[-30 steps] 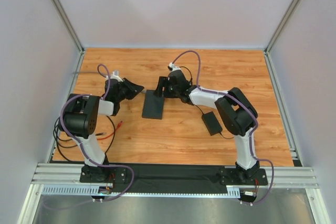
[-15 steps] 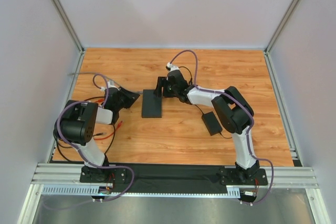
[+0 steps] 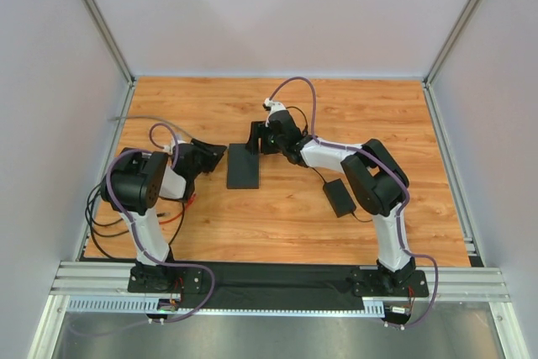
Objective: Pull the plug from the switch port
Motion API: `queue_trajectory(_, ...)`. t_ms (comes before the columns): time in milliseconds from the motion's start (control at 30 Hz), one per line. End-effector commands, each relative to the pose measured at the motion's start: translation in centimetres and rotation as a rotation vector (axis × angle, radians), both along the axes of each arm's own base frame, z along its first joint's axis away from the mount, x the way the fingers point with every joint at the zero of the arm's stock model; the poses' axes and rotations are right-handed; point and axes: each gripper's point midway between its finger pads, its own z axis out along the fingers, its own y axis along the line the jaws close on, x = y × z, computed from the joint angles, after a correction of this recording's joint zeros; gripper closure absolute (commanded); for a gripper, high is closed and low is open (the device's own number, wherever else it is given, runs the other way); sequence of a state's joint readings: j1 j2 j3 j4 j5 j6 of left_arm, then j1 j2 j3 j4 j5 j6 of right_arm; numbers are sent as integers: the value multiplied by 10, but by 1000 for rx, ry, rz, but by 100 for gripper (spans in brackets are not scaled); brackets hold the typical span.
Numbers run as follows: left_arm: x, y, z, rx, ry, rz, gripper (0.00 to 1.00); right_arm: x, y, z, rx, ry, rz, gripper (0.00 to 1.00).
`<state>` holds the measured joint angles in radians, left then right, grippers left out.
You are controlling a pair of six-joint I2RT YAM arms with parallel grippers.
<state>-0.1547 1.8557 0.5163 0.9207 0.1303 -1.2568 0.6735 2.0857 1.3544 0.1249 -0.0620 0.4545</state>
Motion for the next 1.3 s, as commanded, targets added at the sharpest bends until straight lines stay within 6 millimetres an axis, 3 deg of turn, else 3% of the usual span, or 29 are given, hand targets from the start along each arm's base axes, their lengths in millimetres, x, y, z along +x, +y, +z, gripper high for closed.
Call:
queue_trajectory(0, 10, -3, 1, -64, -31, 24, 54, 10, 9, 21, 24, -68, 16, 32)
queue_trajectory(267, 2, 5, -14, -62, 26, 75, 55, 12, 15, 9, 22, -32, 14, 34)
queue_trajectory(533, 3, -2, -24, -74, 64, 44, 59, 13, 17, 3, 16, -10, 18, 36)
queue_trajectory(1267, 5, -10, -28, -51, 91, 2, 66, 11, 19, -2, 14, 9, 25, 38)
